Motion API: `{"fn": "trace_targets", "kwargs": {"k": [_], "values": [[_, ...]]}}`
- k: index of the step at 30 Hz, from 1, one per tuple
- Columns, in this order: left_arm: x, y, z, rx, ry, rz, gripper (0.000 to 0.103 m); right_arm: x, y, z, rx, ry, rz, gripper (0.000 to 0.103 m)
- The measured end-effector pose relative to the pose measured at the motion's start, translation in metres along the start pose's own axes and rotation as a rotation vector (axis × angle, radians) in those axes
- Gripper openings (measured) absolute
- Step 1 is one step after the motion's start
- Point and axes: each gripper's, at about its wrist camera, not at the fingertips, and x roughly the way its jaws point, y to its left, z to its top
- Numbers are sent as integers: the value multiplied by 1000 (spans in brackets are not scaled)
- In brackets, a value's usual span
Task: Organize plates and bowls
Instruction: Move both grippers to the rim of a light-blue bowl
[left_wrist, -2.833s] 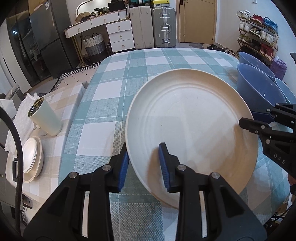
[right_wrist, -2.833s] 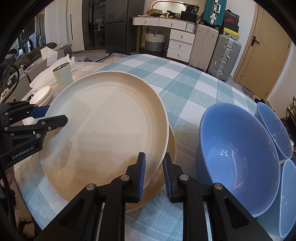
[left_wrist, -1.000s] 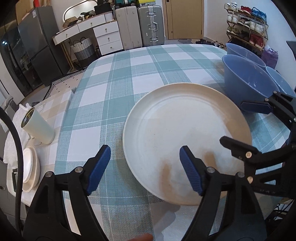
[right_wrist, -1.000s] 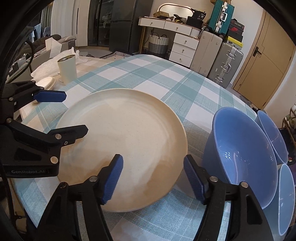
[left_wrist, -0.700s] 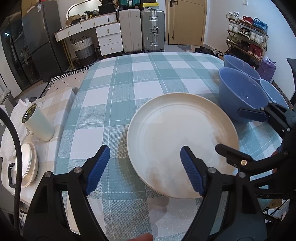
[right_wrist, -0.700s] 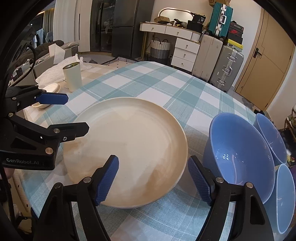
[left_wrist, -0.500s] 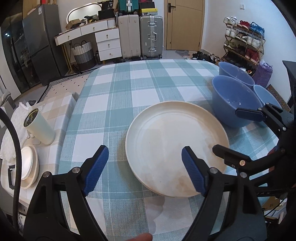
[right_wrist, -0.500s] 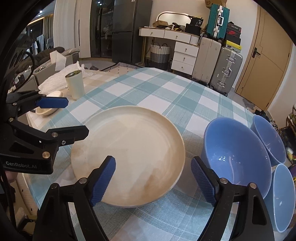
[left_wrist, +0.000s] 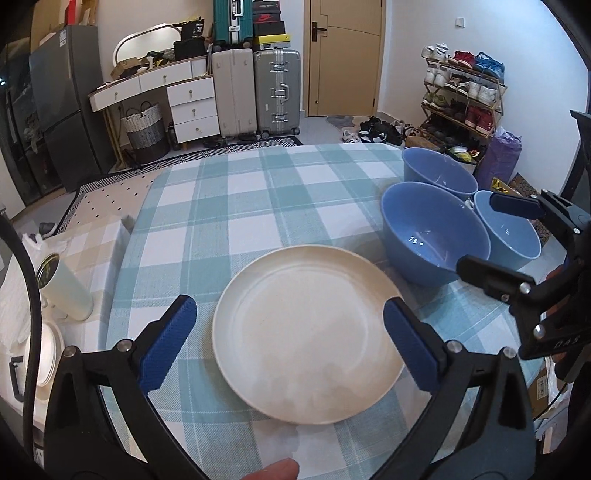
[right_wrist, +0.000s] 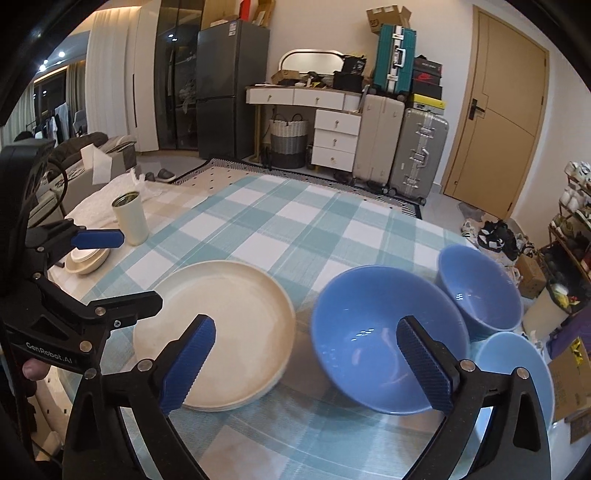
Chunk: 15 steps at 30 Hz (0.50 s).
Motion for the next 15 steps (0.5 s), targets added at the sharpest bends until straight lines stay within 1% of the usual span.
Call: {"fn": "trace_targets", "kwargs": {"k": [6,11,15], "values": [[6,-20,30,-6,-14,-46,101,-24,-46,6,68,-28,-42,101],[13,-37,57,-10,-36,-60,101,-45,-89,9,123,-57,-104,101],[20,-52,76,-4,-50,-80,101,-59,-119,9,174,-71,-125,102]]}}
